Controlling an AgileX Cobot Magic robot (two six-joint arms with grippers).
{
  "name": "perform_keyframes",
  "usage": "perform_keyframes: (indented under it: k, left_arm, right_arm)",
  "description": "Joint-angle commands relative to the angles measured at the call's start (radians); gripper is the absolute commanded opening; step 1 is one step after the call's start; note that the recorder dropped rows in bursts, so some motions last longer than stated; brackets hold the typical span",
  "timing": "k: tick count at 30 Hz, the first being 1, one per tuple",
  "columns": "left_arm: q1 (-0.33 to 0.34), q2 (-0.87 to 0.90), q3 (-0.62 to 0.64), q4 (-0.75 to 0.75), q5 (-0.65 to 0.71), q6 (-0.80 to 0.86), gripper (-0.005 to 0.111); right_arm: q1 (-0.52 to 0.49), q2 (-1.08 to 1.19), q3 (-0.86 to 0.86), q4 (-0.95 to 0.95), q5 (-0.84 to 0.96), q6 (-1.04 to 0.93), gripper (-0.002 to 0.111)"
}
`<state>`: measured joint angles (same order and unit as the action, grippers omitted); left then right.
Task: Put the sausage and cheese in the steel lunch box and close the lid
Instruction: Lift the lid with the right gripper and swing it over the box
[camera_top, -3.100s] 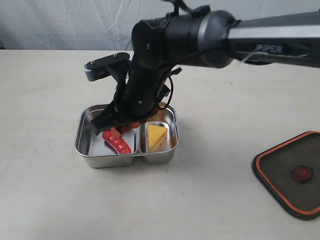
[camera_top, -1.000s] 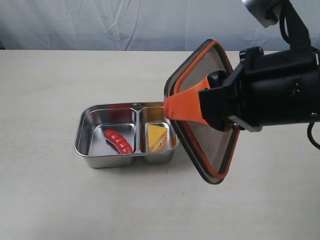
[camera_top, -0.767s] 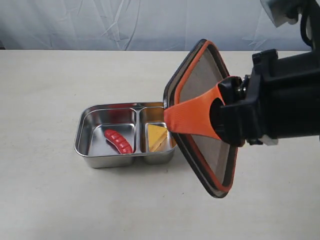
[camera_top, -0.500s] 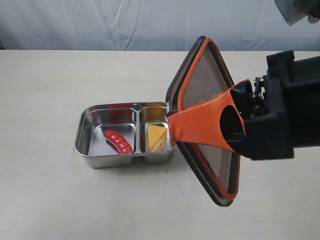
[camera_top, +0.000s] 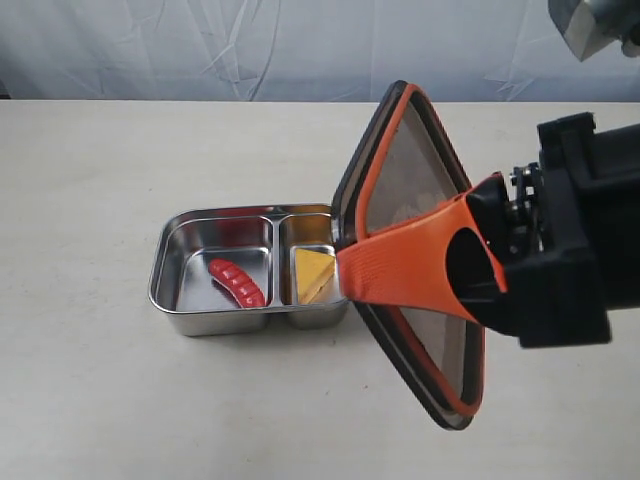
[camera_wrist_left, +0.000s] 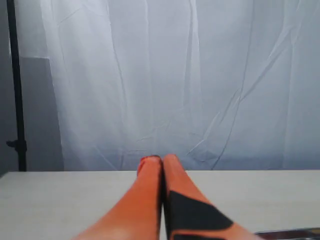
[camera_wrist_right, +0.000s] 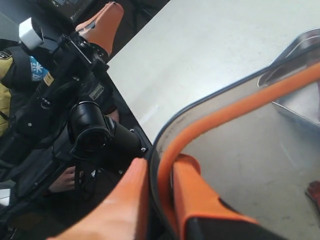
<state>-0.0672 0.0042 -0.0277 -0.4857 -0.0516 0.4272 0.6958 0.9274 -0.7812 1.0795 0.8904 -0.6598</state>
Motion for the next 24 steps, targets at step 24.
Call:
perform_keyframes:
  k: [24]
  left_arm:
    - [0.005,-0.004,-0.041,-1.11,0.568,-0.089,0.0]
  right_arm:
    - [0.088,0.091,0.0,0.462,-0.053,-0.275,0.0]
